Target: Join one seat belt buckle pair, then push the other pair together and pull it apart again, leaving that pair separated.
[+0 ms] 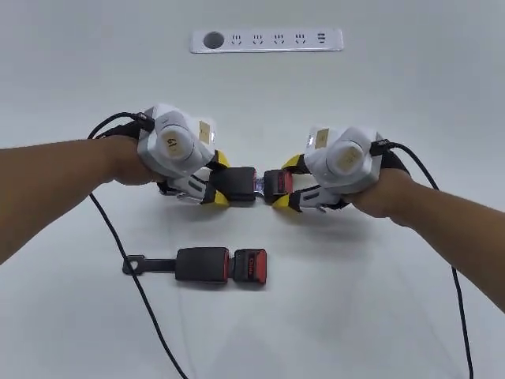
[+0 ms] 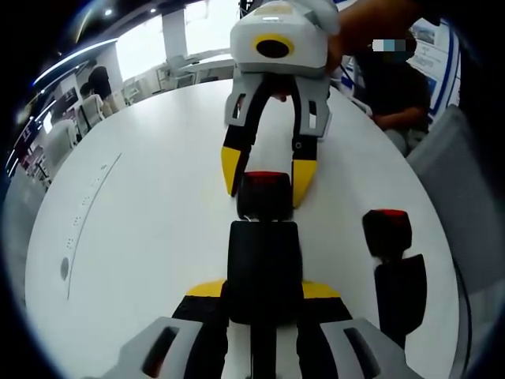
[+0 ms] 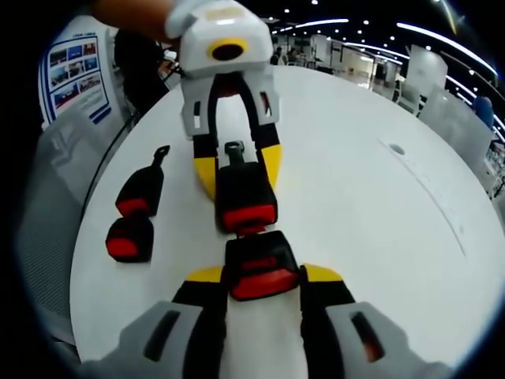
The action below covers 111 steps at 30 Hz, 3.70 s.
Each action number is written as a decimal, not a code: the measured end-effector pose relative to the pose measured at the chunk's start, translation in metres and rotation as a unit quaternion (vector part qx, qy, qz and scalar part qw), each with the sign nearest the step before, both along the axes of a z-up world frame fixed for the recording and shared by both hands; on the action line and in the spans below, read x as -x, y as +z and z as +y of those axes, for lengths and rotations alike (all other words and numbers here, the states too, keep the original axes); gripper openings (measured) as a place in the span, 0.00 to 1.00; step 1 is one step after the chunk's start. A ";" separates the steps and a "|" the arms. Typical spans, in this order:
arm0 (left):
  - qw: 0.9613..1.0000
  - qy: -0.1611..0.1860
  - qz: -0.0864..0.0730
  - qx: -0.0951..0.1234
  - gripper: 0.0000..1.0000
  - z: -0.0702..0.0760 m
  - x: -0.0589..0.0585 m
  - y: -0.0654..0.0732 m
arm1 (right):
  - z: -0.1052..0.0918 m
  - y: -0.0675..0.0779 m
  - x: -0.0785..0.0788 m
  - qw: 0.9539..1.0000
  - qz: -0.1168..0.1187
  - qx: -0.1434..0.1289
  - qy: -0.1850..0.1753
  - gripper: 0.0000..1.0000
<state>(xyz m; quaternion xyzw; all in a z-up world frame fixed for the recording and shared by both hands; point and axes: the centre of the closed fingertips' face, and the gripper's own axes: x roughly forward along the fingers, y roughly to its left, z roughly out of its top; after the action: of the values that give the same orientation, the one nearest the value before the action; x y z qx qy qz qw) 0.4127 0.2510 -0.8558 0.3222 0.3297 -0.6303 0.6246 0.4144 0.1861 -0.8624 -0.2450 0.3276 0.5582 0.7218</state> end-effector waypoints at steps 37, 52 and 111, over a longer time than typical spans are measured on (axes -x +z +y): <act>1.000 0.002 0.003 0.000 0.34 -0.001 0.002 0.000 | -0.083 0.002 0.010 1.000 0.011 -0.005 -0.015 0.37; 1.000 0.002 0.003 -0.002 0.34 -0.001 0.002 0.000 | -0.116 0.001 0.015 0.999 0.014 0.004 -0.038 0.37; 0.920 0.342 -0.040 0.184 1.00 0.080 0.074 0.123 | -0.103 0.108 0.063 0.932 -0.097 -0.160 -0.309 0.98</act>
<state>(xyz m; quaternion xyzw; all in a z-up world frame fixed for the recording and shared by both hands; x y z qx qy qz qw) 0.3389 0.3308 -0.7323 0.0940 0.2723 -0.4142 0.8634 0.3518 0.0834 -0.7539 -0.0658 0.2215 0.3257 0.9168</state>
